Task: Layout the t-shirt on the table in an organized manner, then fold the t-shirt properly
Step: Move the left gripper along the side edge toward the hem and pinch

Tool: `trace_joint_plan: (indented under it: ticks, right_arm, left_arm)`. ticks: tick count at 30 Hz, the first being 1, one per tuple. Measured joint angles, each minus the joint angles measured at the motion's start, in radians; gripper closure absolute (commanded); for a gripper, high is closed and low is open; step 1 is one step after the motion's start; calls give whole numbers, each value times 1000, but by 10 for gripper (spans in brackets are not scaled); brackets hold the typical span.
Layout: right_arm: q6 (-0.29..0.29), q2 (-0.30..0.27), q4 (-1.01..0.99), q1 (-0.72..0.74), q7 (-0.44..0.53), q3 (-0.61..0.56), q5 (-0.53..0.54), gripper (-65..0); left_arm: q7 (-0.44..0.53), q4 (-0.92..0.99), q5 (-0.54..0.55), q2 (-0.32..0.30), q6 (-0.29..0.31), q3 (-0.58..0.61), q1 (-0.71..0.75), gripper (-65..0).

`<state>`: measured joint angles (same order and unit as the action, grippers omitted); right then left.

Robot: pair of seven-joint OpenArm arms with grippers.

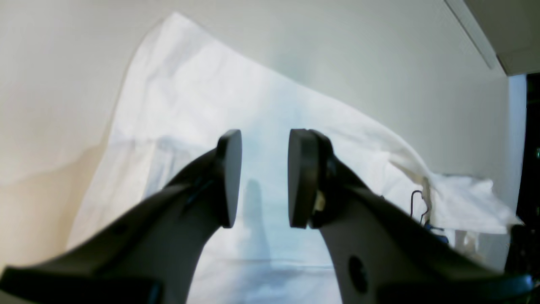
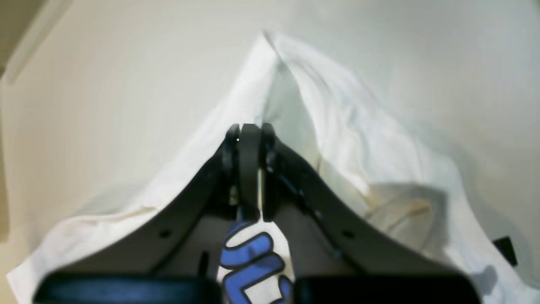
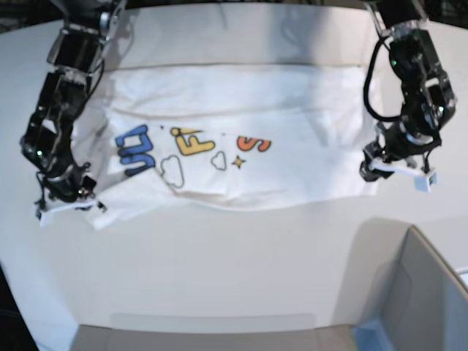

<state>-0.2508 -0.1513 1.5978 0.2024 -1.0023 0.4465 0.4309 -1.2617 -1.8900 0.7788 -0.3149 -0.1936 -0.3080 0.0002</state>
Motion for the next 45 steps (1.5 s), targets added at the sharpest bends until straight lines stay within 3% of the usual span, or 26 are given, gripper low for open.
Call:
trace_joint_plan:
  ticks: [3, 8, 13, 16, 20, 25, 28, 36, 42, 45]
  right_arm:
    - [-1, 3, 2, -6, -6, 3, -1, 0]
    - [-1, 2, 0, -14, -7, 2, -4, 0]
    - [0, 0, -3, -19, -8, 2, -4, 0]
    - [0, -1, -3, -19, -7, 2, -4, 0]
    - [3, 0, -3, -18, -7, -2, -3, 0]
    - [3, -1, -3, -17, -8, -2, -4, 0]
    - [3, -4, -3, -18, -7, 0, -4, 0]
    - [3, -6, -3, -19, -7, 0, -4, 0]
    - [3, -6, -3, -19, -8, 2, -4, 0]
    - [3, -6, -3, -19, -7, 2, -1, 0]
  left_arm:
    - [-3, 91, -7, 2, 0, 1, -62, -210]
    - [6, 282, -4, 2, -1, 2, -189, -298]
    - [32, 314, -7, -6, 0, 41, -206, -344]
    - [71, 435, -5, -43, -3, 166, -242, -343]
    - [252, 568, 5, -120, -6, 351, -267, -342]
    - [355, 570, 5, -201, -173, 446, -259, -342]
    - [396, 528, 1, -244, -189, 505, -266, -342]
    - [408, 604, 10, -239, -188, 652, -315, -342]
    - [530, 708, -7, -245, -183, 704, -346, -341]
    - [503, 729, 9, -251, -187, 732, -378, -300]
